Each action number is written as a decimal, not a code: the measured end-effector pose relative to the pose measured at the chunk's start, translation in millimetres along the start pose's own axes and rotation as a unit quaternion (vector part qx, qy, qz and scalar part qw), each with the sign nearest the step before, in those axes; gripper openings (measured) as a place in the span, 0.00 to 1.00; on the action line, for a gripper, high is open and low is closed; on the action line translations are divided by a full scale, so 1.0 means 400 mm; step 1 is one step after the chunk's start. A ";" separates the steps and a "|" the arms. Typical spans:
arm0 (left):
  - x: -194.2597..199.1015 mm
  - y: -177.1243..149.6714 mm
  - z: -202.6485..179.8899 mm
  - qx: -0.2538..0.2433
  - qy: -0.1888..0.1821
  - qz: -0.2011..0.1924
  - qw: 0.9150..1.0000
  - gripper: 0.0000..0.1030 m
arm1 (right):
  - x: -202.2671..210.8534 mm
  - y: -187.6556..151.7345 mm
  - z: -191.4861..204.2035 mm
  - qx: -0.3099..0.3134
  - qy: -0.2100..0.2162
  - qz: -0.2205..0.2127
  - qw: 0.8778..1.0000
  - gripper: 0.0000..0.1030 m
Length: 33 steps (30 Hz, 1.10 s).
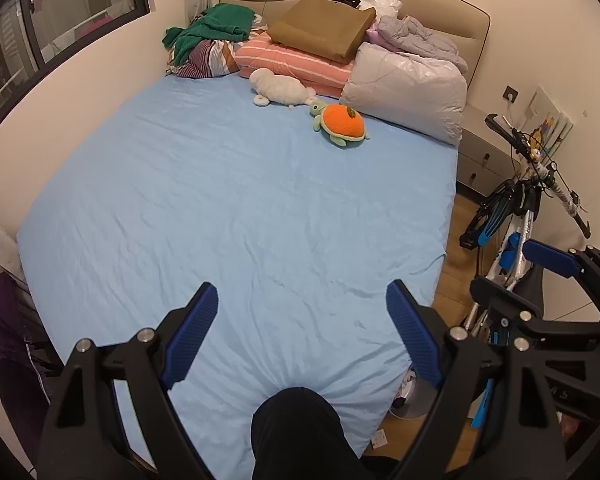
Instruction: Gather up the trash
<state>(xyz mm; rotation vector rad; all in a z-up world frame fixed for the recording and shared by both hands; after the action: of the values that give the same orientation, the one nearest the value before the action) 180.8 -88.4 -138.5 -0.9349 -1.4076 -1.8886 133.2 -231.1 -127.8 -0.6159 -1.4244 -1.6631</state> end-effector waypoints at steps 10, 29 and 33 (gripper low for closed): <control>0.004 -0.001 0.002 0.002 -0.007 -0.005 1.000 0.84 | 0.001 0.001 -0.001 0.000 -0.001 -0.001 1.000 0.70; 0.019 0.007 0.010 -0.002 0.023 -0.033 0.999 0.80 | 0.011 0.019 -0.013 -0.005 -0.006 -0.001 1.000 0.70; 0.021 0.006 0.011 -0.004 0.019 -0.031 0.999 0.80 | 0.013 0.021 -0.014 -0.005 -0.007 -0.002 1.000 0.70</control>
<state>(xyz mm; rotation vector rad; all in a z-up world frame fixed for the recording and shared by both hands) 178.7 -85.1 -129.4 -0.8644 -1.4229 -1.9490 138.3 -237.8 -120.2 -0.6314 -1.4285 -1.6731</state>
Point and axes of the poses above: each gripper's, at about its wrist camera, not at the fingertips, and x roughly against the way its jaws point, z to its left, y to its top, the point moved 6 cm from there along -x, roughly the way its jaws point, and after that the axes turned 14 degrees about y, right-handed, at the moved point
